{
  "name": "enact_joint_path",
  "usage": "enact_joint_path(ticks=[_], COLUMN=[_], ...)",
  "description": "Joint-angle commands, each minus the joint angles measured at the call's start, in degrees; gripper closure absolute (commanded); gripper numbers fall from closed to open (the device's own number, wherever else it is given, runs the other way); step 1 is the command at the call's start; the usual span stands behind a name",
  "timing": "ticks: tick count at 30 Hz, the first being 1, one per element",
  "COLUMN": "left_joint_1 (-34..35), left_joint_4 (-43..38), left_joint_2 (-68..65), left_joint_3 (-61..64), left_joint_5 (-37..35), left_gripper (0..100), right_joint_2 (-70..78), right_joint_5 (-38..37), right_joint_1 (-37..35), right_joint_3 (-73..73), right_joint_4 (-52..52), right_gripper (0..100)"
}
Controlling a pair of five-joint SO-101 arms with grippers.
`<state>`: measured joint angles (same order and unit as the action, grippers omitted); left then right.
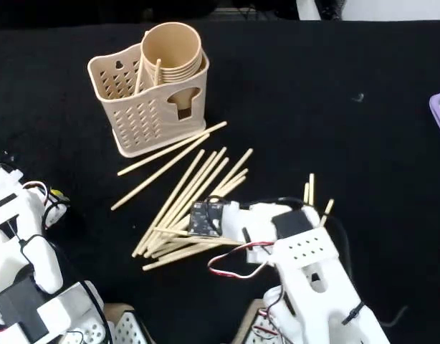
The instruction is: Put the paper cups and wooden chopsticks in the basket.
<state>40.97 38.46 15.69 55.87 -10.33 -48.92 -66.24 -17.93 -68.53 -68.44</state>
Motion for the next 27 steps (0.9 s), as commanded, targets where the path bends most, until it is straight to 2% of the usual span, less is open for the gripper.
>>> enact_joint_path(ticks=[1, 10, 15, 19, 21, 27], left_joint_1=[1.2, 1.2, 1.2, 1.2, 1.2, 1.2], left_joint_4=[0.0, 0.0, 0.0, 0.0, 0.0, 0.0], left_joint_2=[0.0, 0.0, 0.0, 0.0, 0.0, 0.0], left_joint_3=[-2.6, -2.6, -2.6, -2.6, -2.6, -2.7], left_joint_5=[-0.2, -0.2, -0.2, -0.2, -0.2, -0.2], left_gripper=[76, 76, 76, 76, 76, 76], right_joint_2=[-1.1, -0.7, -1.0, -1.0, -1.0, -1.1], right_joint_5=[0.8, 4.3, 4.6, 10.1, 11.3, 11.5], right_joint_1=[0.8, 0.3, 0.4, 0.3, 0.2, -2.5], right_joint_3=[3.4, -4.0, -4.4, -2.1, 0.1, 14.0], right_joint_4=[-0.3, 9.8, 10.2, 10.2, 7.6, -8.4], right_gripper=[98.8, 98.8, 98.8, 98.8, 98.8, 98.8])
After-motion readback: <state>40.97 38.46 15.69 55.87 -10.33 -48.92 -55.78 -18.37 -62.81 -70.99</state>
